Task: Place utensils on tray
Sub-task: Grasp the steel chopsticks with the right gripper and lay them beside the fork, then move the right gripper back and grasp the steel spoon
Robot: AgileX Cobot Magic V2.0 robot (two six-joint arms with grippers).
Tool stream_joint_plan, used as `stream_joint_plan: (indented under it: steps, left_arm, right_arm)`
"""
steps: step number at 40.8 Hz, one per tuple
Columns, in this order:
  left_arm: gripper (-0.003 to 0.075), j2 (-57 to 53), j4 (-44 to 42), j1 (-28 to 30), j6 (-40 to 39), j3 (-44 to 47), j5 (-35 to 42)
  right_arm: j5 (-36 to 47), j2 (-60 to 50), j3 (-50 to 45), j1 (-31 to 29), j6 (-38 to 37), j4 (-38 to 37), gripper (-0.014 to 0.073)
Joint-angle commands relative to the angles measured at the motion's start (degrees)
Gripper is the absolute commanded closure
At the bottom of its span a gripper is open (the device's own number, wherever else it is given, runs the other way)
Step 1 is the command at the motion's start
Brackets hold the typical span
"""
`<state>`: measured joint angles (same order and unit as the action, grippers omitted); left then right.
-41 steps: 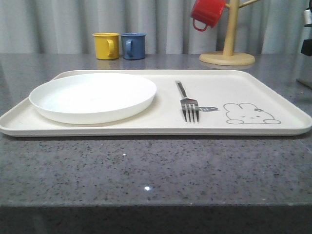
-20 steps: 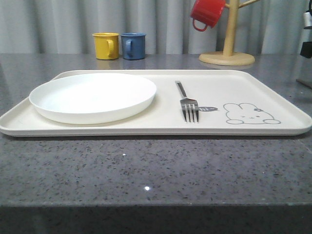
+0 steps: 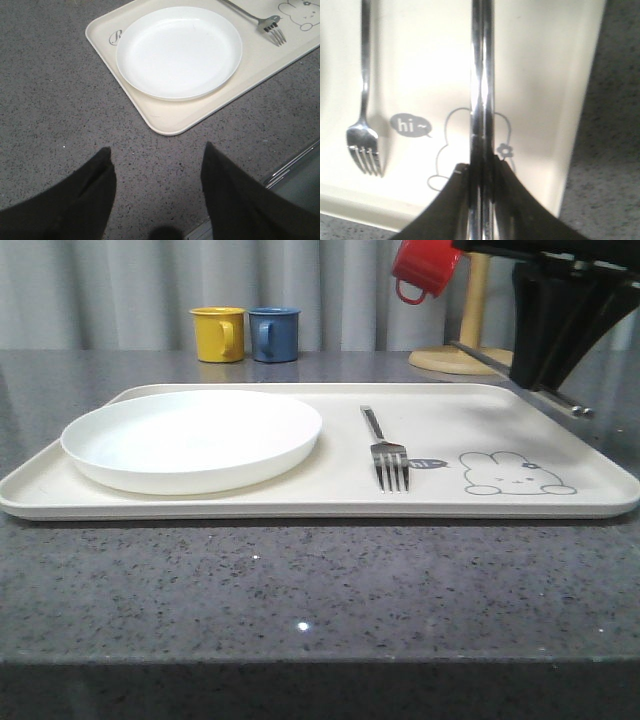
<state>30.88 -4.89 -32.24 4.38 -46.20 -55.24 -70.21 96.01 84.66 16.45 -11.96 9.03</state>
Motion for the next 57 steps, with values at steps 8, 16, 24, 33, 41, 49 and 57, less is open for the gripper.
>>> stream_joint_plan:
  steps: [8,16,24,33,41,49,57]
  left_arm:
    - [0.0352,0.21,0.23,-0.29,-0.66,-1.5,4.15]
    - [0.0352,0.21,0.23,-0.29,-0.66,-1.5,4.15]
    - [0.0352,0.21,0.23,-0.29,-0.66,-1.5,4.15]
    - [0.0352,0.21,0.23,-0.29,-0.66,-1.5,4.15]
    - [0.0352,0.21,0.23,-0.29,-0.66,-1.5,4.15]
    - [0.0352,0.21,0.23,-0.29,-0.66,-1.5,4.15]
    - [0.0352,0.21,0.23,-0.29,-0.66,-1.5,4.15]
  right_arm:
    - [5.08,1.98,1.8,4.82,-10.1,0.43,0.0605]
    - [5.33,4.7,1.8,5.36,-10.71,0.4,0.0559]
    - [6.04,4.7,1.8,5.36,-10.86,0.4,0.0368]
    - [6.58,0.99,1.8,5.48,-6.41,-3.45,0.034]
    - [2.94,-6.81,1.11,4.59,-3.84,-13.83,0.034]
    - [0.59,-11.99,-3.97,-3.17,-2.59,-18.36,0.034]
    - [1.42,-12.0,-8.35,-14.58,2.29,-18.11,0.034]
